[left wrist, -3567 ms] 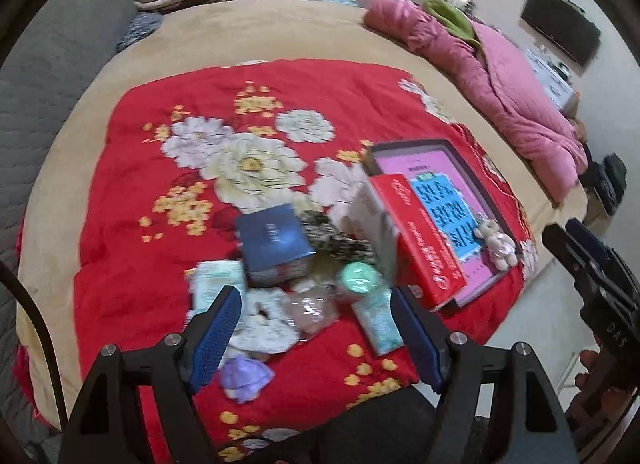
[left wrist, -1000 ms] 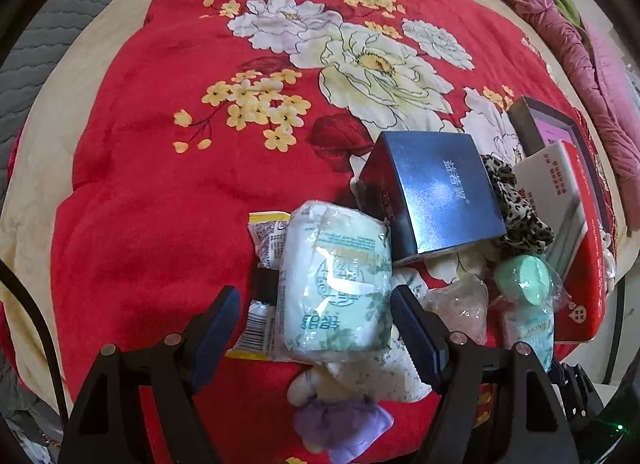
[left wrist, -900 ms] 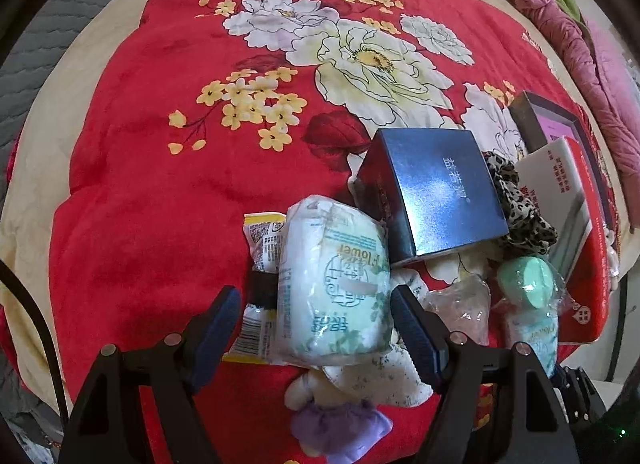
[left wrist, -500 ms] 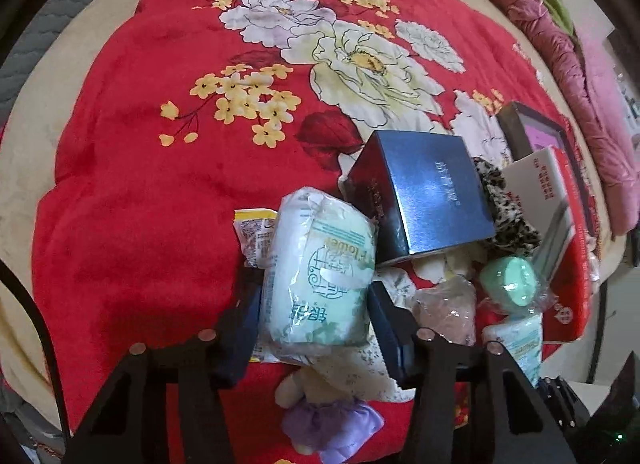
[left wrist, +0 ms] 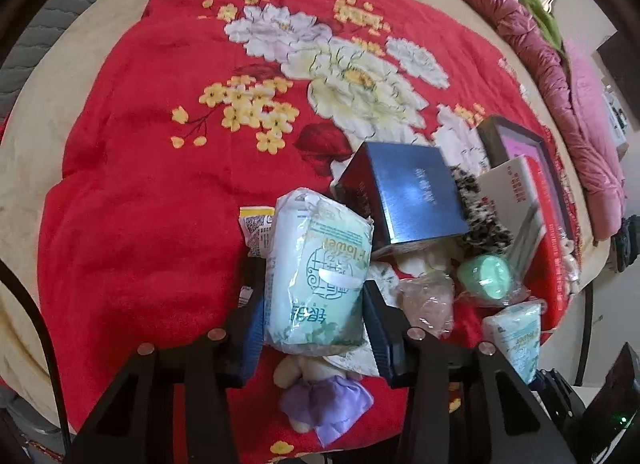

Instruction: Organize soft objects

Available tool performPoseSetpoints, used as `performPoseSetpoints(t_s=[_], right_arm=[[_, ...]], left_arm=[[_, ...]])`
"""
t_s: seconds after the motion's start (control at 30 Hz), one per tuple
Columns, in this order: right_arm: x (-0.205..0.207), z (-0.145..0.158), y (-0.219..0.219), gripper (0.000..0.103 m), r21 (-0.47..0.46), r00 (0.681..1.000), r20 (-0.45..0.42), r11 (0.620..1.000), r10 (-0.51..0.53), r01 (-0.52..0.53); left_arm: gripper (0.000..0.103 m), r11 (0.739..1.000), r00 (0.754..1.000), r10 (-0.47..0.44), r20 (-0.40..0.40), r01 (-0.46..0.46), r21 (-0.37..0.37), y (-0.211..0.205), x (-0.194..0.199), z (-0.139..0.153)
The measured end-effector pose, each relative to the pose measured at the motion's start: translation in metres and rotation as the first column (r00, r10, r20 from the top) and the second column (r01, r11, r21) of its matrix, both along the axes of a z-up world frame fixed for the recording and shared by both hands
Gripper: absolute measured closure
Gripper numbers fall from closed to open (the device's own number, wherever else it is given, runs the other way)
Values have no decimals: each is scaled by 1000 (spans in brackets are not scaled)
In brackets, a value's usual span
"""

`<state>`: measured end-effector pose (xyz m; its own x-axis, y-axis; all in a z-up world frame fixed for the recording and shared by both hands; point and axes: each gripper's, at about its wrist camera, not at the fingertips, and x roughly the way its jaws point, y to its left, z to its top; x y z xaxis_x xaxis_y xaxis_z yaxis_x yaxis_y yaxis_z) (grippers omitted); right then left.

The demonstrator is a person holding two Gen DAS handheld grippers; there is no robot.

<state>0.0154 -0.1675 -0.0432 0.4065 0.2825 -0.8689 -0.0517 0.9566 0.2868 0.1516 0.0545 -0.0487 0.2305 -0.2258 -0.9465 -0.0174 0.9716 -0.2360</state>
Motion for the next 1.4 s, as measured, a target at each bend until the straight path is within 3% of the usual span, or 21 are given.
performPoseSetpoints(t_s=[0.83,1.4], right_arm=[[-4,56,-11,57,32,990,139,999,-22,18],[-12,104,-34,57,12,969,243,999,-52,51]], left_arm=[[57,999,992,-34,123,36,-20,-13,-43,62],[57,995,977,-76,201,88,-50,-51,-71,101]])
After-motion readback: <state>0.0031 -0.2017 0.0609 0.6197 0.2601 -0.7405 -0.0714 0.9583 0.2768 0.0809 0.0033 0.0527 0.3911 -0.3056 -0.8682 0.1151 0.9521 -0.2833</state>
